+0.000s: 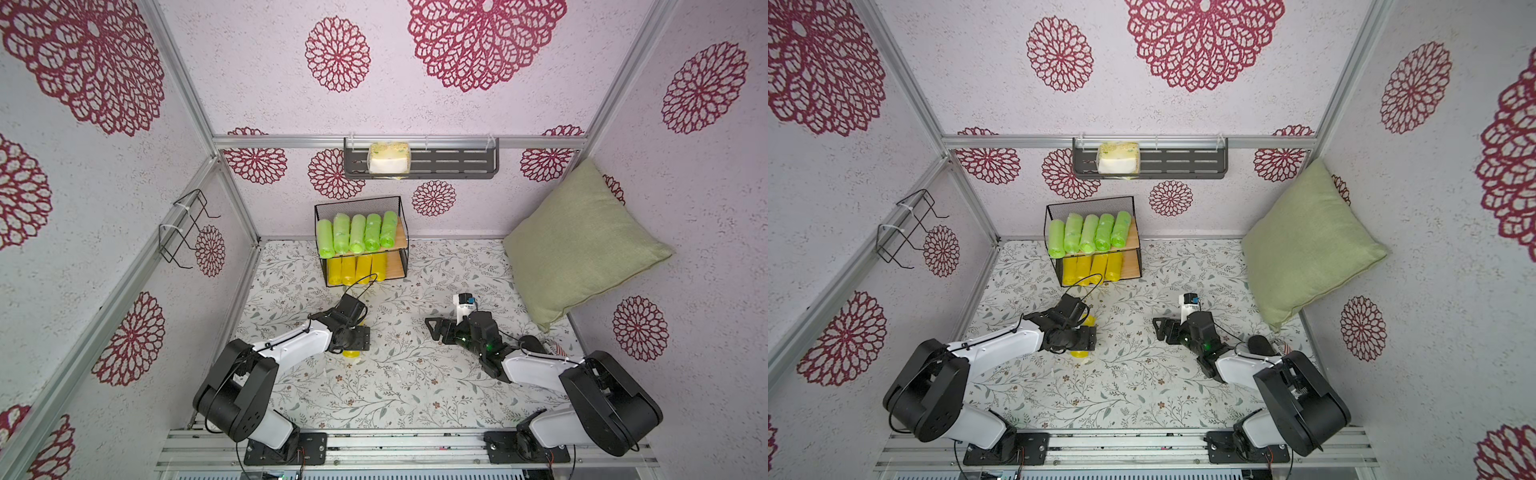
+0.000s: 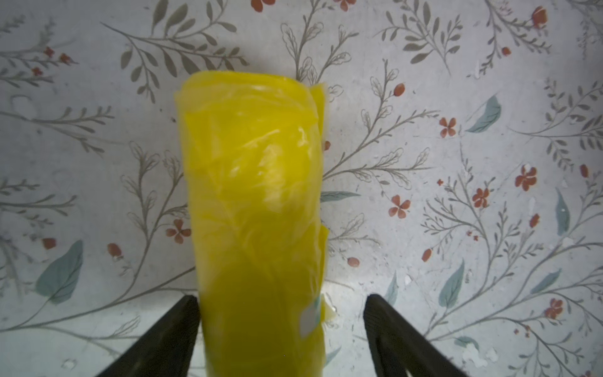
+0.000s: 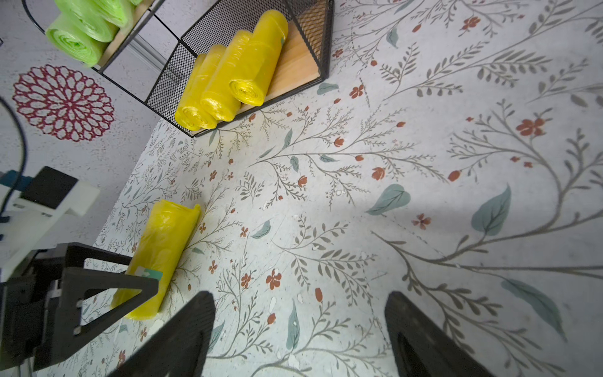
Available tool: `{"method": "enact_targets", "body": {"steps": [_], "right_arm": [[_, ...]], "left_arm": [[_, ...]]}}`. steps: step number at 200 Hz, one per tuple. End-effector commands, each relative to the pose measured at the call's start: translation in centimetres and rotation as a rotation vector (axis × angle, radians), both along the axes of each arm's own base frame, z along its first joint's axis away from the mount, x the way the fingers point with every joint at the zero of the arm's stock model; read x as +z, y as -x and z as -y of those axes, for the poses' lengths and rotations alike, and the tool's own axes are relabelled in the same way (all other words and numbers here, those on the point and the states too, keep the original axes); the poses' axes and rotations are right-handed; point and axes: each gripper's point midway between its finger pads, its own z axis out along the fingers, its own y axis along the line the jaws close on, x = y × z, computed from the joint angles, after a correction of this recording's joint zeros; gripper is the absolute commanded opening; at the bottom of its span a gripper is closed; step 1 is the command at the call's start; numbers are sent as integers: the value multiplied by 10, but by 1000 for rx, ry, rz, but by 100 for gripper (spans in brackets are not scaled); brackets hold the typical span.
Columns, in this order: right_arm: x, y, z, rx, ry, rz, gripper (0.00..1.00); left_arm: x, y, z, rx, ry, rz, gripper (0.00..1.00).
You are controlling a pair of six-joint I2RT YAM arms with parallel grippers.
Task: Sort the rolls of trash bags by color and place them on the shelf
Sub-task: Pick up the roll of trash bags from the center of the board, then place the roll of trash bags on the shelf.
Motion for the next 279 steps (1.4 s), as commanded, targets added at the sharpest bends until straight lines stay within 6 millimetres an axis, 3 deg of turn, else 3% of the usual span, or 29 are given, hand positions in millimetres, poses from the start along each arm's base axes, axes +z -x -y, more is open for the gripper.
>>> {"method": "enact_targets", "body": {"steps": [1,48,98,126,190,194,235,279], "right_arm": [[32,-5,-10,25,-8,97,86],[38,-5,-16,38,33,139,86],[38,-11,4,-42,27,135,87],[40,-16,26,-111,10,133,87],[46,-14,42,-152,12,154,87],[46,-13,43,-154,15,153,87],[44,-13,43,-149,11,148,87],[44,-13,46,-153,14,149,87]], "left_arm": [[1,-10,2,5,-7,45,73],[19,-26,23,-17,17,173,46],[67,-71,68,-94,52,296,43],[77,-99,90,-117,63,326,42],[75,-157,115,-94,8,383,43],[60,-160,116,-94,-8,365,43],[54,-187,131,-78,-5,388,45],[47,-208,128,-27,-40,402,47]]}}
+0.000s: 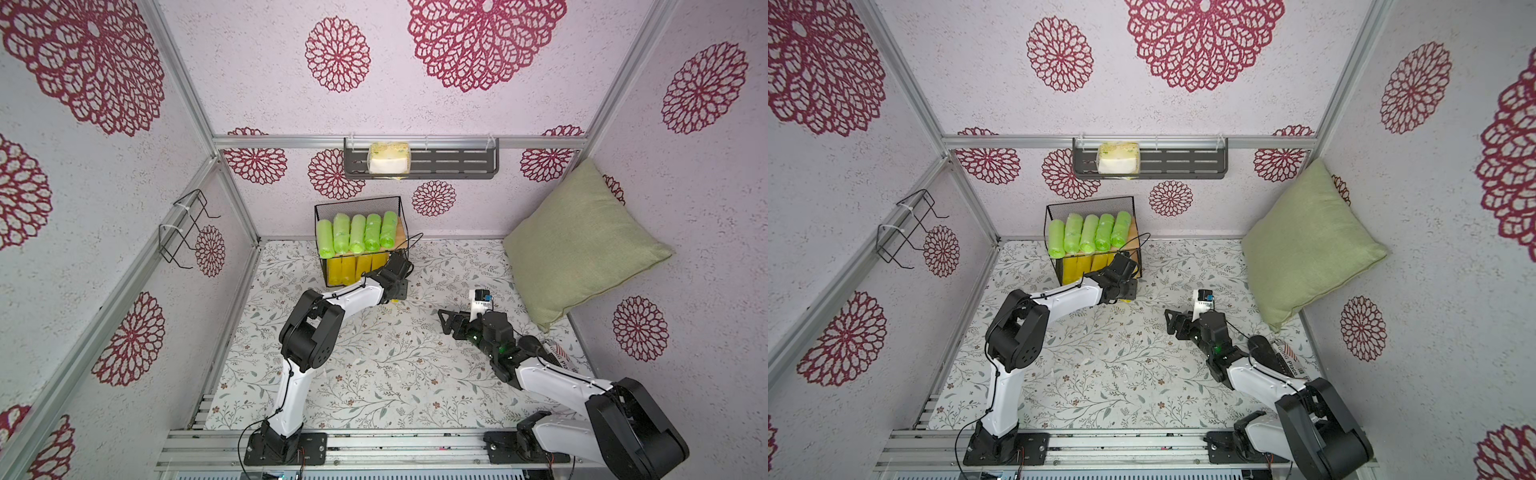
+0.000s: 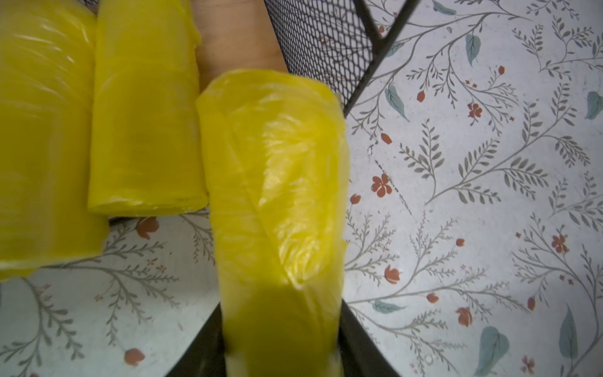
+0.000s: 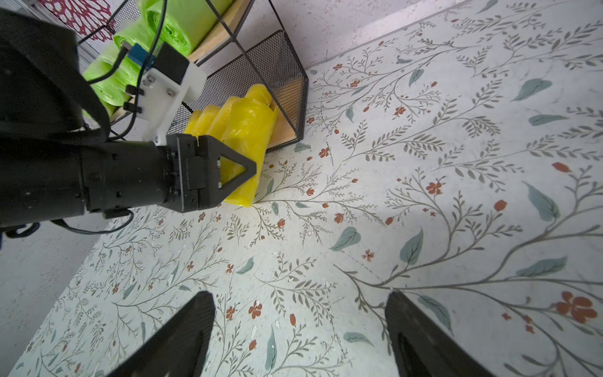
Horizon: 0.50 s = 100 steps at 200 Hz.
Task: Sort the rolls of trash bags by color and place them on the shelf
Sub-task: Place the roll of trash bags on the shelf.
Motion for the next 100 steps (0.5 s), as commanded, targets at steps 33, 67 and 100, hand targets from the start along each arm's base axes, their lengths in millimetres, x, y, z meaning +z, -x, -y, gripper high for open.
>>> {"method": "enact_targets", "body": {"steps": [33,67,100], "right_arm": [[8,-4,5,-17,-14,24,87],[7,-5,3,-9,-17,19,87],[7,-6,2,-5,-17,18,87]], "left_arm": [[12,-32,-5,86,22,77,49],[10,-43,-1,109,50,87,53],[4,-51,2,128,64,99,55]]}}
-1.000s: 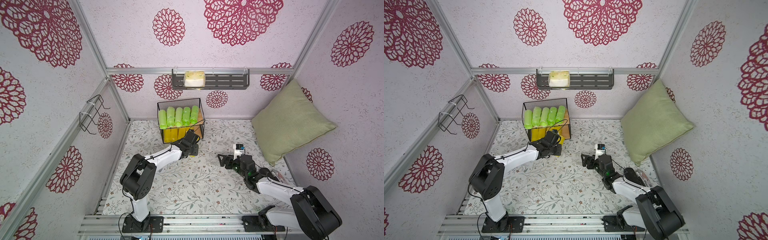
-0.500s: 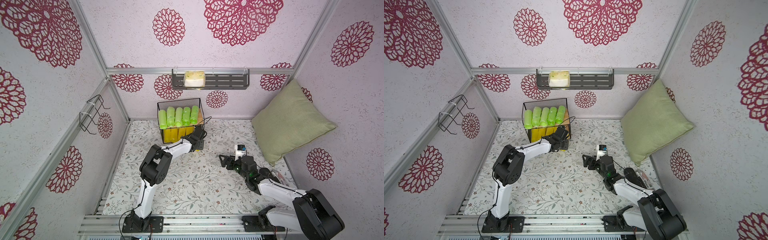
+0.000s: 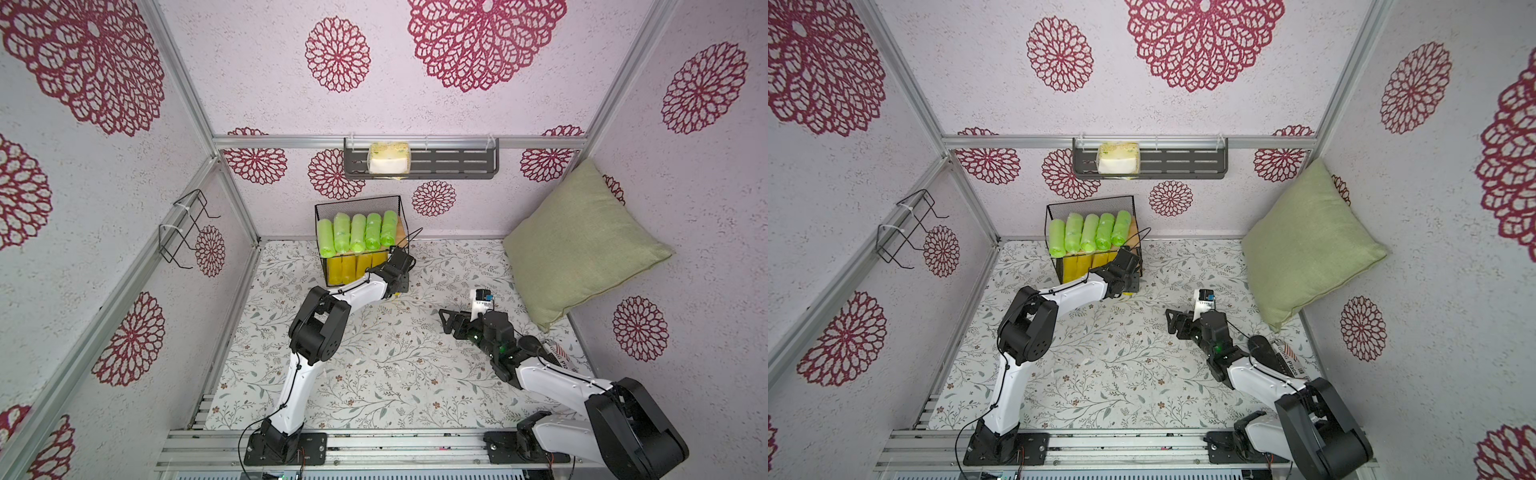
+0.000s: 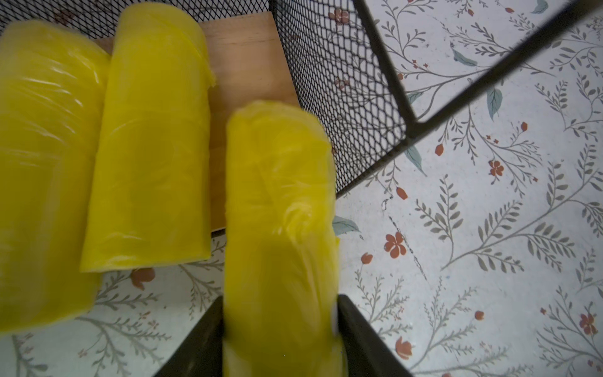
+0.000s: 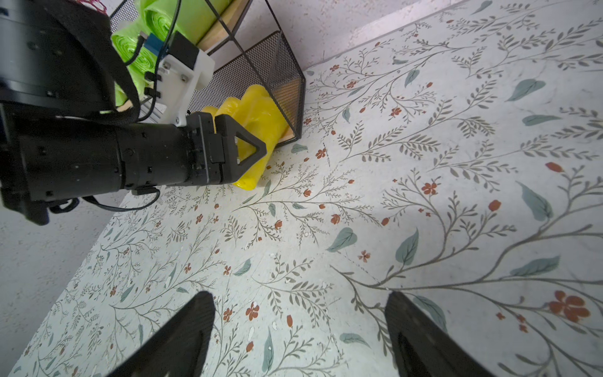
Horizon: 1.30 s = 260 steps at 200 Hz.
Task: Sort the rolls of trash bags by color and place them on the shelf
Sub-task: Place the roll of trash bags on the shelf.
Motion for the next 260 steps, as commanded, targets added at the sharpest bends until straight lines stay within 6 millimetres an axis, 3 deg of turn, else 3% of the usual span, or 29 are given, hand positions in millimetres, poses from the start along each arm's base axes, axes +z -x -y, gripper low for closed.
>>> {"method": "enact_targets", "body": {"steps": [1,30,87,128,164,185,210,260], "right_arm": [[9,-4,-1,2,-18,23,87],[8,-4,0,-3,-17,20,87],[6,-3,-2,5,-30,11,87],[5,0,-1,1,-38,9,87],[5,1,0,2,-44,6,87],[4,2,1,-1,-42,7,87],[4,1,0,3,-47,6,87],[1,3,0,4,-47,-2,87]], "left_arm": [[10,-18,1,44,40,66,55],[6,-16,4,38,46,59,58],[20,1,1,35,60,78,73],[29,23,2,-25,80,80,80],[31,47,9,-134,135,64,81],[22,57,2,-173,92,61,75],[7,60,-6,-215,3,43,54],[-8,53,-5,-235,-57,29,41]]}}
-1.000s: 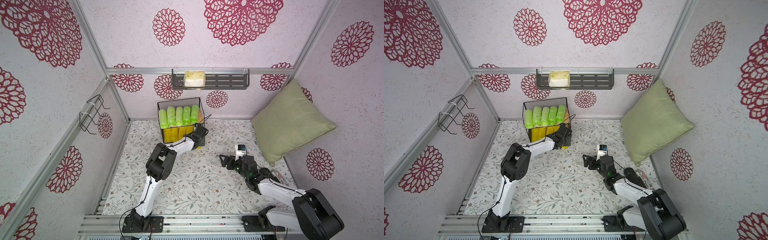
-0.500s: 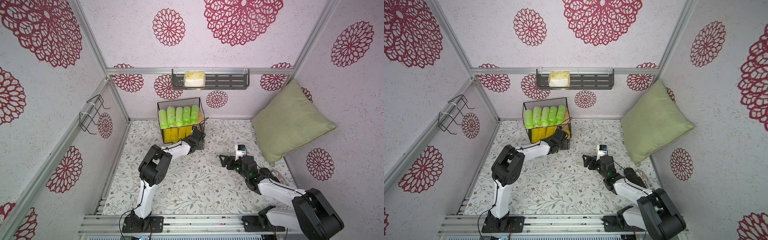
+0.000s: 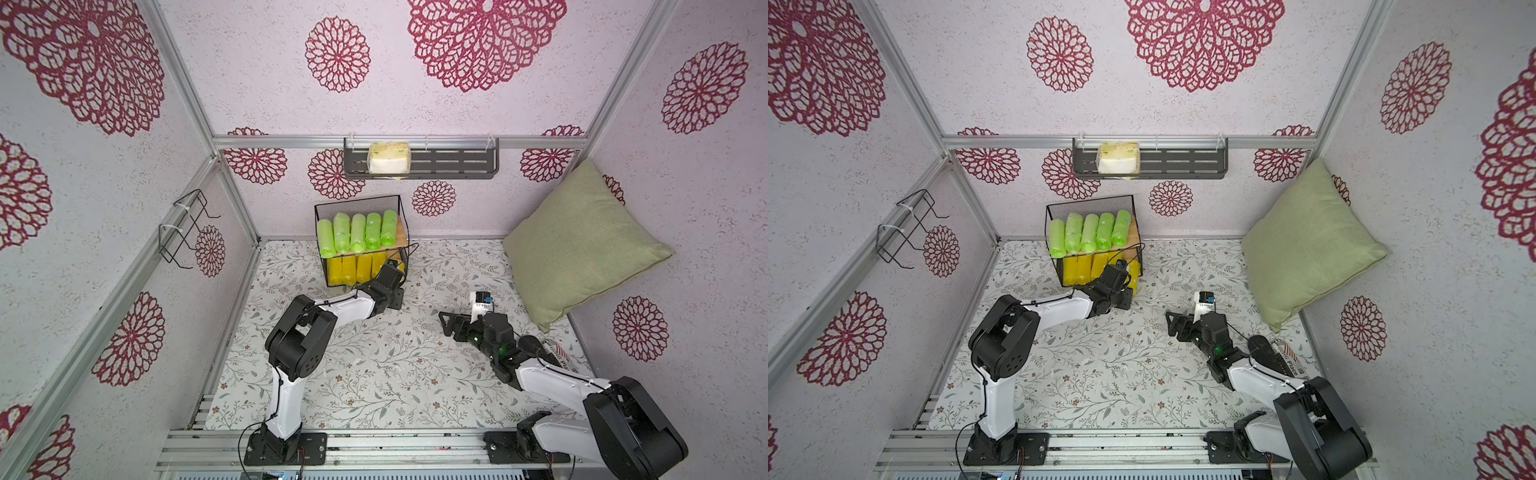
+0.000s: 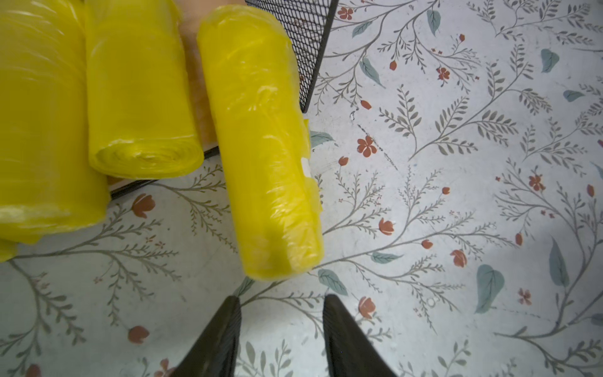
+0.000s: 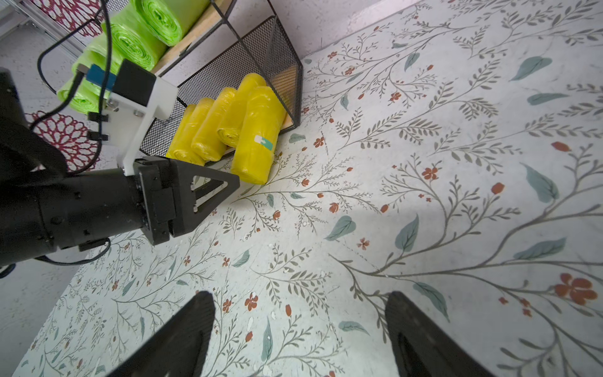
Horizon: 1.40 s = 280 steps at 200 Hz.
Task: Sort the rolls of trash bags by color and place them on the shelf
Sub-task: Place the roll of trash bags on the shelf, then adjust the roll of trash bags on the shelf.
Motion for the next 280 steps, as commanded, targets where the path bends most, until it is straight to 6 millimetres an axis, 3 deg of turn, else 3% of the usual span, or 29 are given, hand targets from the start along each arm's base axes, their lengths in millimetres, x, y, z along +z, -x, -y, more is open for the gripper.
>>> {"method": "enact_targets", "body": {"steps": [1,75,155,177,221,252,280], "right_arm": [[9,-2,0,-3,-32,27,87],[9,0,2,-7,-33,29,87],[6,0,1,-4,-37,19,87],[4,0,1,-4,-32,16,87],[7,-7,-6,11,-52,40,87],[13,-27,-27,38,-93,57,85],[17,-46,-50,60,-121,74,84]], "left_arm": [[-7,-8,4,-29,-36,14,41],[2,-45,10,61,-8,101,33],[13,-77,10,144,36,175,34],[14,-78,13,138,51,179,36],[16,-66,17,115,83,169,48],[17,-53,13,108,96,142,54],[33,-31,6,84,125,131,60]]}}
